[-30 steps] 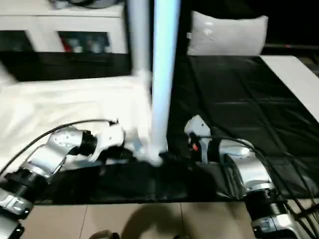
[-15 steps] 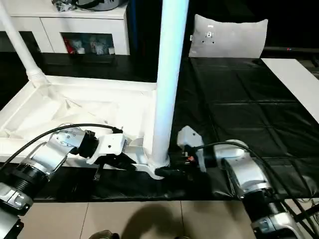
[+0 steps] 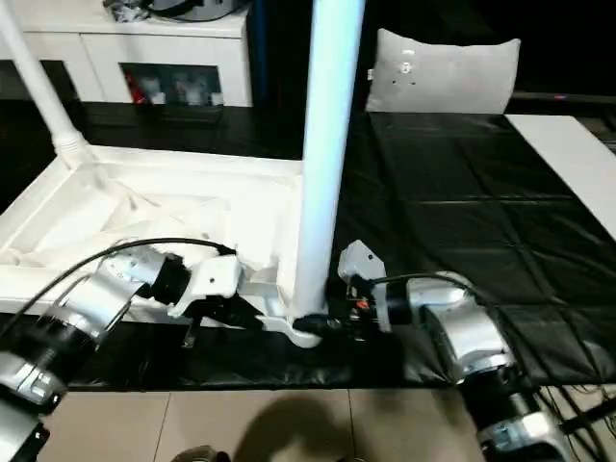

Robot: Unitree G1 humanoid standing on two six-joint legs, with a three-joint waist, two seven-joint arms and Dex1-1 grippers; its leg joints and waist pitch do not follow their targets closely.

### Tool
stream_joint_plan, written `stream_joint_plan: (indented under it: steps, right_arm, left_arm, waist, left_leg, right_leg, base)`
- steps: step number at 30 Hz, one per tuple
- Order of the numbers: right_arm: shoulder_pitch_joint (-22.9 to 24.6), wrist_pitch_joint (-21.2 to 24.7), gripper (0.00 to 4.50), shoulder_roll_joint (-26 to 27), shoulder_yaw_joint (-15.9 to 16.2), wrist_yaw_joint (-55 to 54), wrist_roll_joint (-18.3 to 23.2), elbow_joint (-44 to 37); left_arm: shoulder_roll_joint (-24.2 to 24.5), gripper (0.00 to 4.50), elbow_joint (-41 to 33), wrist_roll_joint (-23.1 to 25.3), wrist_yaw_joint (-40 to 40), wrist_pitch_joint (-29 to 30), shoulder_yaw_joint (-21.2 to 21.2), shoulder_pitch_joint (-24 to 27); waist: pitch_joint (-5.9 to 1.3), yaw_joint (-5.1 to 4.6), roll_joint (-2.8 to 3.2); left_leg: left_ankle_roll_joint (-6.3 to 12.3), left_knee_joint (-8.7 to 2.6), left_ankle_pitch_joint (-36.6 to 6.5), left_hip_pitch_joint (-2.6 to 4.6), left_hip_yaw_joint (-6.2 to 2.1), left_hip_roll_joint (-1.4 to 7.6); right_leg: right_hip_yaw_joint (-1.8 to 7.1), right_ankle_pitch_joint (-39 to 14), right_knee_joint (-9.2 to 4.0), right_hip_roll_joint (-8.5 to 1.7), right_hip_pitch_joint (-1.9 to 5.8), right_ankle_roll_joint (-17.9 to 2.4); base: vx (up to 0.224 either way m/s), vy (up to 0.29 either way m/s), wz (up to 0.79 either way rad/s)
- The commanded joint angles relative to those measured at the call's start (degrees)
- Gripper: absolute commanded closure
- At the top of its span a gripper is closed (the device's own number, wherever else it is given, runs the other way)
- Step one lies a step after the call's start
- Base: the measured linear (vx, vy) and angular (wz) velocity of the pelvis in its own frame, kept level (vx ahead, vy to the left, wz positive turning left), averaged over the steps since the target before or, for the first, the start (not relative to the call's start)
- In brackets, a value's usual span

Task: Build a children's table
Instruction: Rotate leg to tighten

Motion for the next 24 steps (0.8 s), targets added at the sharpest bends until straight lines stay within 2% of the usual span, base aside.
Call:
stream_joint_plan:
  steps: [1,4,5,6,8,10,11,12,13,15,16,17,18,19,20,22,23,24]
  right_arm:
    - [0.0,2.5,1.85,3.5,0.6,-6.3,-1.0,0.1]
    - [-0.4,3.5,1.85,5.4,0.0,-9.7,-1.3,0.7]
    - [-2.0,5.6,1.85,9.8,-2.0,-17.6,-1.7,2.5]
    - [-3.2,6.4,1.85,12.3,-3.3,-22.5,-2.0,4.0]
    - [-5.3,6.4,1.85,15.8,-4.9,-30.2,-3.2,6.9]
    - [-6.3,6.4,1.85,17.3,-5.9,-33.3,-3.3,8.4]
    - [-8.1,6.3,1.85,19.5,-7.5,-38.8,-3.8,11.1]
    - [-8.7,6.1,1.85,19.9,-7.6,-40.3,-4.4,11.9]
    - [-8.9,6.0,1.85,20.1,-7.6,-41.1,-5.0,12.2]
    - [-9.2,5.2,1.85,20.2,-7.3,-41.9,-5.8,12.6]
    - [-9.2,4.8,1.3,20.4,-7.6,-41.8,-5.6,12.8]
    - [-9.1,4.0,1.16,20.7,-8.2,-41.8,-6.0,12.6]
    - [-9.1,4.0,1.14,20.7,-8.2,-41.8,-6.0,12.5]
    - [-8.7,3.9,1.0,20.7,-8.5,-41.6,-6.1,12.0]
    - [-8.4,3.5,1.0,20.3,-8.4,-41.0,-6.1,11.5]
    - [-7.9,2.4,0.82,19.3,-8.5,-39.8,-5.9,10.9]
    - [-7.5,1.9,0.82,18.8,-8.6,-38.9,-5.6,10.4]
    - [-7.1,1.3,0.65,18.0,-8.7,-37.9,-5.2,9.8]
  left_arm:
    - [-3.9,4.5,-3.9,-1.2,5.6,5.2,1.0,0.4]
    - [-5.1,4.5,-5.1,-1.3,8.2,7.9,1.8,0.6]
    - [-8.8,4.5,-6.2,-1.5,15.1,13.7,4.0,0.6]
    - [-11.1,4.5,-5.8,-1.1,19.7,16.1,5.3,0.1]
    - [-14.7,4.5,-4.3,0.0,27.2,19.1,7.3,-1.0]
    - [-16.0,4.5,-3.8,0.6,30.1,19.8,7.9,-1.5]
    - [-18.3,4.5,-2.9,1.2,34.5,20.3,8.8,-2.4]
    - [-18.9,4.5,-2.7,1.4,35.8,20.5,9.0,-2.7]
    - [-19.3,4.5,-2.9,1.5,36.4,20.9,9.0,-2.8]
    - [-19.6,4.5,-2.8,1.9,37.4,20.8,9.0,-3.0]
    - [-19.9,4.5,-2.8,2.1,37.9,20.6,9.0,-3.2]
    - [-20.2,4.5,-3.4,3.0,38.3,20.9,9.1,-3.3]
    - [-20.2,4.5,-3.5,3.1,38.3,20.9,9.1,-3.3]
    - [-19.7,4.5,-4.1,3.8,38.3,21.3,8.8,-3.2]
    - [-19.2,4.5,-4.1,3.9,38.0,21.0,8.7,-3.1]
    - [-18.2,4.5,-3.8,3.8,37.4,20.1,8.3,-3.0]
    - [-17.6,4.5,-3.6,3.7,36.9,19.4,8.2,-3.1]
    - [-17.0,4.5,-3.3,3.7,36.5,18.7,8.0,-3.1]
  waist:
    - [-3.35,-0.7,-0.26]
    - [-3.14,-1.26,-0.31]
    - [-3.02,-2.24,-0.61]
    - [-2.87,-2.64,-0.5]
    - [-2.85,-4.5,-0.37]
    - [-3.0,-5.28,0.19]
    - [-3.03,-6.28,0.78]
    - [-2.85,-7.03,0.57]
    - [-2.92,-7.01,0.66]
    - [-2.87,-7.16,0.43]
    - [-2.79,-7.22,0.3]
    - [-2.6,-7.47,0.26]
    - [-2.58,-7.6,0.38]
    - [-2.54,-7.66,0.84]
    - [-2.4,-8.01,1.02]
    - [-2.4,-7.92,1.09]
    - [-2.53,-7.9,0.89]
    - [-2.59,-7.83,0.8]
  left_leg:
    - [-1.24,-4.6,-25.4,1.6,-0.54,0.9]
    - [-1.82,-4.63,-26.9,1.75,-0.79,0.9]
    - [-2.29,-4.51,-28.5,1.85,-0.97,0.73]
    - [-2.42,-4.46,-28.9,1.7,-1.12,0.59]
    - [-2.7,-4.04,-31.6,1.75,-1.71,0.22]
    - [-2.3,-4.14,-33.3,2.01,-1.94,0.41]
    - [-1.87,-4.94,-36.0,1.53,-2.52,1.08]
    - [-1.66,-5.6,-38.5,1.38,-2.82,1.35]
    - [-1.53,-5.61,-39.5,1.57,-2.88,1.43]
    - [-0.9,-4.96,-38.6,2.35,-2.24,0.8]
    - [-0.79,-4.46,-37.5,2.67,-2.01,0.39]
    - [-0.31,-3.68,-34.1,2.37,-1.82,-0.22]
    - [-0.24,-3.8,-34.0,2.2,-1.91,-0.07]
    - [-0.16,-4.31,-35.5,2.18,-2.19,0.49]
    - [-0.53,-5.06,-38.4,1.99,-2.68,1.15]
    - [-1.11,-5.72,-41.1,2.06,-2.88,1.62]
    - [-1.34,-5.36,-40.6,2.36,-2.62,1.06]
    - [-1.18,-5.06,-39.5,2.37,-2.5,0.77]
  right_leg:
    - [1.29,-33.2,-4.91,-2.67,1.62,-7.8]
    - [1.01,-36.1,-5.38,-2.69,1.37,-6.4]
    - [0.58,-38.7,-5.79,-2.62,1.29,-5.1]
    - [0.24,-39.2,-5.88,-2.5,1.17,-5.0]
    - [-1.49,-42.7,-7.07,-2.46,1.49,-2.4]
    - [-2.07,-41.4,-7.52,-2.45,1.72,-2.2]
    - [-2.92,-37.0,-7.25,-2.38,2.85,-2.6]
    - [-3.43,-34.2,-7.09,-2.04,3.22,-3.0]
    - [-3.57,-33.3,-6.96,-2.15,3.4,-3.1]
    - [-3.46,-35.2,-7.91,-2.82,2.59,-3.3]
    - [-3.61,-36.9,-8.44,-3.03,2.04,-3.1]
    - [-4.53,-40.7,-9.57,-3.26,2.17,-1.6]
    - [-4.79,-40.6,-9.6,-3.18,2.41,-1.1]
    - [-5.14,-38.7,-9.41,-3.02,2.78,-1.0]
    - [-5.32,-35.9,-8.57,-2.93,3.25,-1.5]
    - [-4.72,-33.5,-7.72,-2.9,3.33,-2.4]
    - [-4.16,-33.6,-7.86,-3.43,2.82,-3.6]
    - [-4.18,-34.5,-8.09,-3.61,2.72,-3.7]
  base:
    - [0.0,0.0,0.0]
    - [0.0,0.0,0.0]
    - [0.0,0.0,0.0]
    - [0.0,0.0,0.0]
    - [0.0,0.0,0.0]
    - [0.0,0.0,0.0]
    - [0.0,0.0,0.0]
    - [-0.016,0.051,-0.12]
    - [0.0,0.0,0.0]
    - [0.0,0.0,0.0]
    - [0.0,0.0,0.0]
    - [0.0,0.0,0.0]
    - [0.0,0.0,0.0]
    - [0.0,0.0,0.0]
    - [0.0,0.0,0.0]
    - [0.0,0.0,0.0]
    - [0.0,0.0,0.0]
    - [0.0,0.0,0.0]
